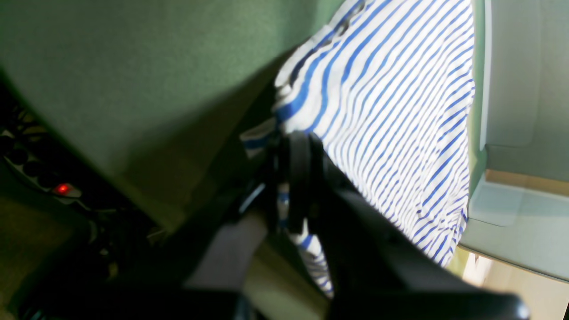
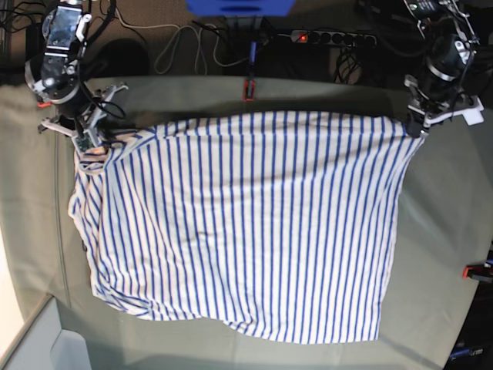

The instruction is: Layout the t-shirt on the table in an organized manner, then fold the t-shirt properly

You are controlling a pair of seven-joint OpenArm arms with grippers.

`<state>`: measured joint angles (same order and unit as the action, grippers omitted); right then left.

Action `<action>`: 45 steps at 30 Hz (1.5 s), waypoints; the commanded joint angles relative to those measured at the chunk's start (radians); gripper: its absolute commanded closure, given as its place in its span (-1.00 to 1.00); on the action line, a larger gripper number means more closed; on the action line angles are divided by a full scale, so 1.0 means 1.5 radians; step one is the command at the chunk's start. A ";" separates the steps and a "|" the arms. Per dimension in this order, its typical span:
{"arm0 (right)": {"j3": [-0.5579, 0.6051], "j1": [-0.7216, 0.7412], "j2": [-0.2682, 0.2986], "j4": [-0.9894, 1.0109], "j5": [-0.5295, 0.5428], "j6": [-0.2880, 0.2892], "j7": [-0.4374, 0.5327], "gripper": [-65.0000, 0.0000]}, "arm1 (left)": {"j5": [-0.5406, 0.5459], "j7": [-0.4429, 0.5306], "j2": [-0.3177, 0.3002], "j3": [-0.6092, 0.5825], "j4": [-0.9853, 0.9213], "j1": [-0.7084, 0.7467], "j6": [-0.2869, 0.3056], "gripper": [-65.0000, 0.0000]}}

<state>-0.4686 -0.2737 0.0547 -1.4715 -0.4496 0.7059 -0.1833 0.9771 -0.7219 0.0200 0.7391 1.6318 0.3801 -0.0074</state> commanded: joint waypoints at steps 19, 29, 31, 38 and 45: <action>-0.006 0.063 0.021 -0.075 0.002 -0.005 0.004 -0.27 | 0.010 0.008 -0.005 0.004 0.006 0.000 0.003 0.99; -0.004 0.129 0.038 0.045 0.002 -0.005 0.004 -0.26 | 0.010 0.008 -0.005 0.004 0.006 -0.001 0.003 0.99; -0.003 0.125 0.036 0.045 0.002 -0.005 0.004 -0.20 | 0.010 0.008 -0.005 0.004 0.006 -0.002 0.003 0.99; -0.002 0.099 0.035 0.048 0.002 -0.005 0.004 0.66 | 0.010 0.008 -0.005 0.004 0.006 -0.005 0.003 0.99; -0.029 0.048 0.019 -0.014 0.003 -0.005 0.007 1.00 | 0.012 0.008 -0.014 0.004 0.013 -0.014 0.003 0.99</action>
<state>-0.5030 -0.2008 0.0673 -1.4750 -0.4530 0.7044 -0.1886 0.9779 -0.7223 0.0090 0.7406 1.6325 0.3595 -0.0074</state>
